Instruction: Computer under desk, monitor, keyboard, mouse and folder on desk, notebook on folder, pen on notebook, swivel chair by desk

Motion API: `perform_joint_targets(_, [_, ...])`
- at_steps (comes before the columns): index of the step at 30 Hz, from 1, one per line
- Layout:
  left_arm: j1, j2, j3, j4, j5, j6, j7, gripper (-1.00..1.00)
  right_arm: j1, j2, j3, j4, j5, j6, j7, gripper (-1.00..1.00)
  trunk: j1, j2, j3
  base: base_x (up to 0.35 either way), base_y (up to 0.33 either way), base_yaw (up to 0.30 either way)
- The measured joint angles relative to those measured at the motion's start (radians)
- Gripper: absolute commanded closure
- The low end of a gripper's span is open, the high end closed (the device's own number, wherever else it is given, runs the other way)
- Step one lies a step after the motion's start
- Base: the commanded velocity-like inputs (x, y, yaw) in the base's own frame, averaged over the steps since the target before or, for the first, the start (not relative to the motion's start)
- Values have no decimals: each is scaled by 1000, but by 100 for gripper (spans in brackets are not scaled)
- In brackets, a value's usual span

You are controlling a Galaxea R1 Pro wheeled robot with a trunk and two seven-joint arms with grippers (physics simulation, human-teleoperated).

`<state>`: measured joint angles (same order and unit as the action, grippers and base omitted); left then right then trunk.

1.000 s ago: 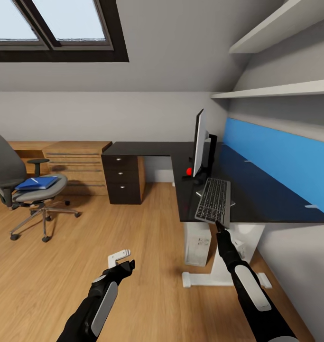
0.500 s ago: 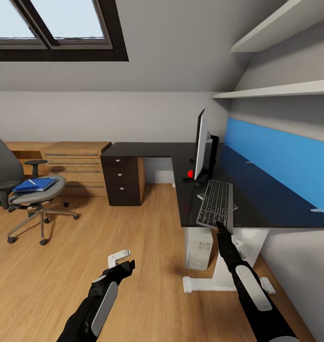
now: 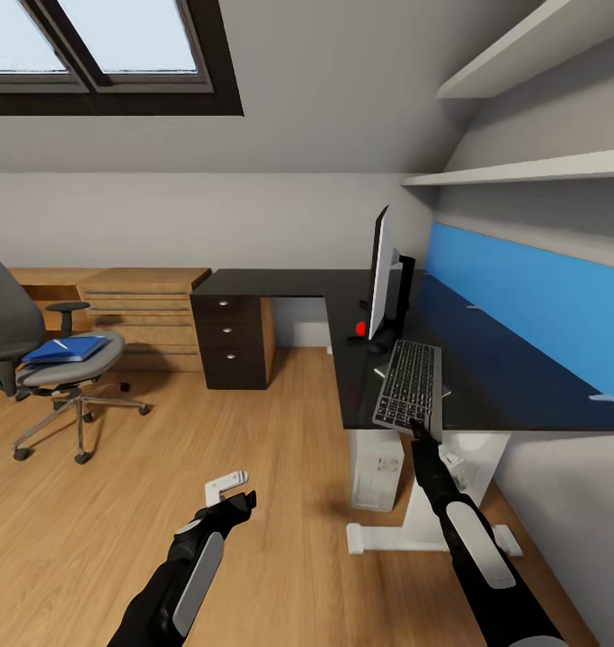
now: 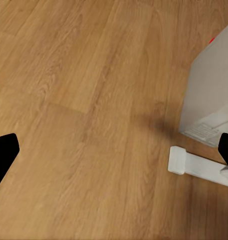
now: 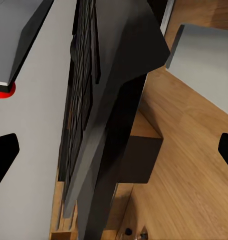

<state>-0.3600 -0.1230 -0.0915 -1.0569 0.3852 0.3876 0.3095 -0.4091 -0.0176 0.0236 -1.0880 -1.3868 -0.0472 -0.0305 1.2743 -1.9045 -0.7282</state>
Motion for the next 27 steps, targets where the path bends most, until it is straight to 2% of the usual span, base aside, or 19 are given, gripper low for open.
perform_joint_targets(27, [0,1,0,4,-3,1,-2,-100,0,0,0,-1,1,-1,0,-100,0,0,0,55,27,0])
